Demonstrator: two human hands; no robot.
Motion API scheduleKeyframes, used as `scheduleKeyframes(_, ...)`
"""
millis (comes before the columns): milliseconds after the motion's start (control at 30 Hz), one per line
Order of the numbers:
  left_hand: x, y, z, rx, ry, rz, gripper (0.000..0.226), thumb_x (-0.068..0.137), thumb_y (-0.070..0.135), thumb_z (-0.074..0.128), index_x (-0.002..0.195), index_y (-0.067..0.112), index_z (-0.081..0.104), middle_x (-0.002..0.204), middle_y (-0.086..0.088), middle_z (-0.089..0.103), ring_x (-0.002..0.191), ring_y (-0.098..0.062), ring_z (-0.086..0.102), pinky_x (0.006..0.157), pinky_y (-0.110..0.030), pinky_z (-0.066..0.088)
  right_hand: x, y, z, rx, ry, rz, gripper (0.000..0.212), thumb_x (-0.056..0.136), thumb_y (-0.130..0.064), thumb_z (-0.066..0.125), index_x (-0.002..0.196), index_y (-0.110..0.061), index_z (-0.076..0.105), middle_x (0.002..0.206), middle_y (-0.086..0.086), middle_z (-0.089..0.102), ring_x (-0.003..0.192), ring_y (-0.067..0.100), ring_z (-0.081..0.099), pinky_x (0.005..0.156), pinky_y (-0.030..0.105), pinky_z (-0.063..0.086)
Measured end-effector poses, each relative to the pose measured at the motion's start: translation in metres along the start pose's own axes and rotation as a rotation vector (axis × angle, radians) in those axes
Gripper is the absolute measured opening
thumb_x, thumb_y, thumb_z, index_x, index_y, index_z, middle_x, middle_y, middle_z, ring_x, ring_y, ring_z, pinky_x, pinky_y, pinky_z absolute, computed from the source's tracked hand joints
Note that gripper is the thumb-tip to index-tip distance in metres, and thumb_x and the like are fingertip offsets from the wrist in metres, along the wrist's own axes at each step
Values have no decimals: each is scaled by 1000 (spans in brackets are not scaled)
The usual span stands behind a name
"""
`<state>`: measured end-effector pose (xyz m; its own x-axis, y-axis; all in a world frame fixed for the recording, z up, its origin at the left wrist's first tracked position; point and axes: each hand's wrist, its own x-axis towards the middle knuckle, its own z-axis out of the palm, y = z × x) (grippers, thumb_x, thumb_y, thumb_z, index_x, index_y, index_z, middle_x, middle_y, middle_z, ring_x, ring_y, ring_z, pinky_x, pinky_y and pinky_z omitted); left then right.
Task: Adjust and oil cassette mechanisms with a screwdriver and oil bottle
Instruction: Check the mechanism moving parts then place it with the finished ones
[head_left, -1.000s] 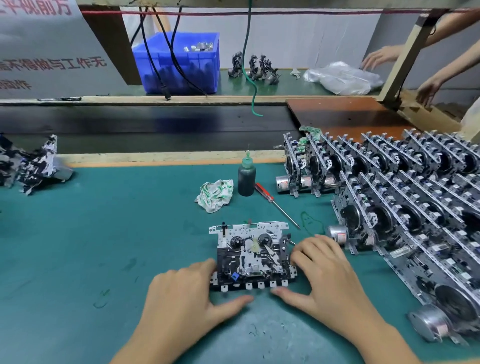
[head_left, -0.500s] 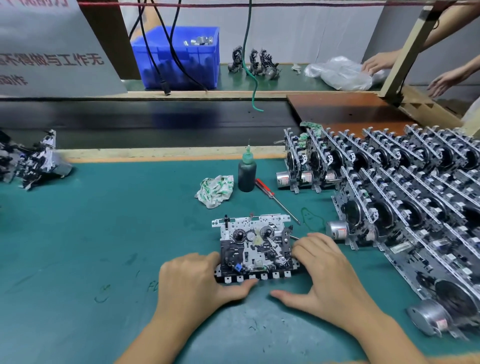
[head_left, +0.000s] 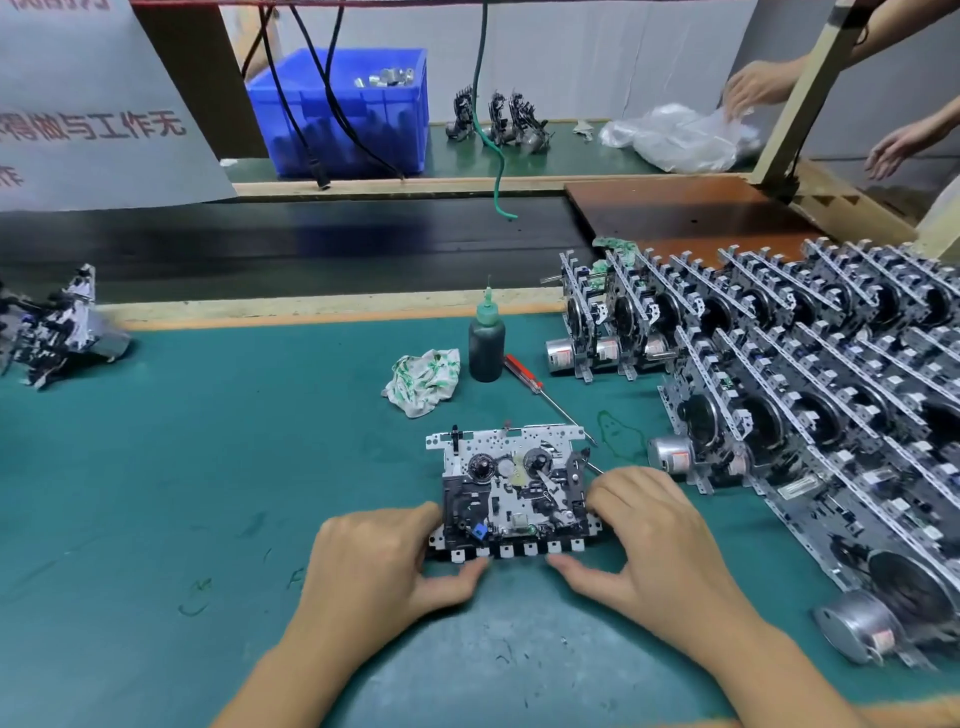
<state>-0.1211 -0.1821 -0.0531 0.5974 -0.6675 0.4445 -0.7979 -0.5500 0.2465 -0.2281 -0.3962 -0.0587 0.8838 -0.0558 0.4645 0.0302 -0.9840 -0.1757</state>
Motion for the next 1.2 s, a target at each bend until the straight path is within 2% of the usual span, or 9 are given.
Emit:
scheduleKeyframes(100,1,-1,1,1,39,-49,44,67,55,54,49,16,43,35,3,37,30,-17,39,34,-19,30,0,1,1,66,-26,-26,52,70,-62,62,70,-10,60,74,-3,57,70,18,53,84,25,37)
scheduleKeyframes(267,1,-4,1,-17,-3,64,56,66,67,55,49,16,41,35,4,36,30,-17,39,33,-19,30,3,2,2,47,2,-22,52,76,-63,56,68,-12,59,71,-5,55,68,17,51,82,25,37)
scheduleKeyframes(400,2,6,0,-23,34,-32,65,57,79,56,47,18,36,34,2,34,30,-17,37,34,-21,28,3,1,3,22,34,-22,54,81,-63,50,67,-12,60,70,-5,56,68,15,51,80,24,35)
scheduleKeyframes(533,0,16,6,32,104,-132,62,58,75,54,42,17,40,31,1,34,26,-19,37,34,-19,27,3,3,2,69,7,-6,52,77,-63,54,69,-13,60,73,-5,58,70,17,55,82,26,36)
scheduleKeyframes(633,0,18,7,47,131,-143,61,60,72,54,40,16,39,30,-1,32,26,-19,36,35,-19,26,1,4,1,123,-28,-17,53,72,-65,60,71,-12,61,76,-5,58,72,17,54,84,28,37)
scheduleKeyframes(867,3,6,1,-88,32,-53,65,53,86,49,55,25,24,31,1,34,28,-18,37,35,-18,29,0,1,3,23,9,-34,50,78,-60,54,70,-11,61,73,-4,58,70,19,56,82,27,37)
scheduleKeyframes(933,1,5,2,-94,3,-9,63,54,85,50,54,26,27,31,2,35,28,-15,37,34,-17,30,-1,2,2,7,2,-28,55,75,-66,53,71,-12,60,74,-5,58,71,17,55,85,27,37)
scheduleKeyframes(1067,-2,3,4,-79,-24,102,65,59,80,55,46,17,45,33,4,34,29,-15,37,31,-19,31,-1,0,2,-13,41,31,58,69,-71,56,66,-13,62,71,-7,61,69,14,57,84,27,42)
scheduleKeyframes(1200,-2,7,4,-15,-6,-34,65,58,81,53,46,17,44,32,2,35,29,-17,40,34,-19,28,-1,2,2,37,24,-21,53,73,-62,58,68,-10,60,70,-3,58,68,19,55,81,28,39)
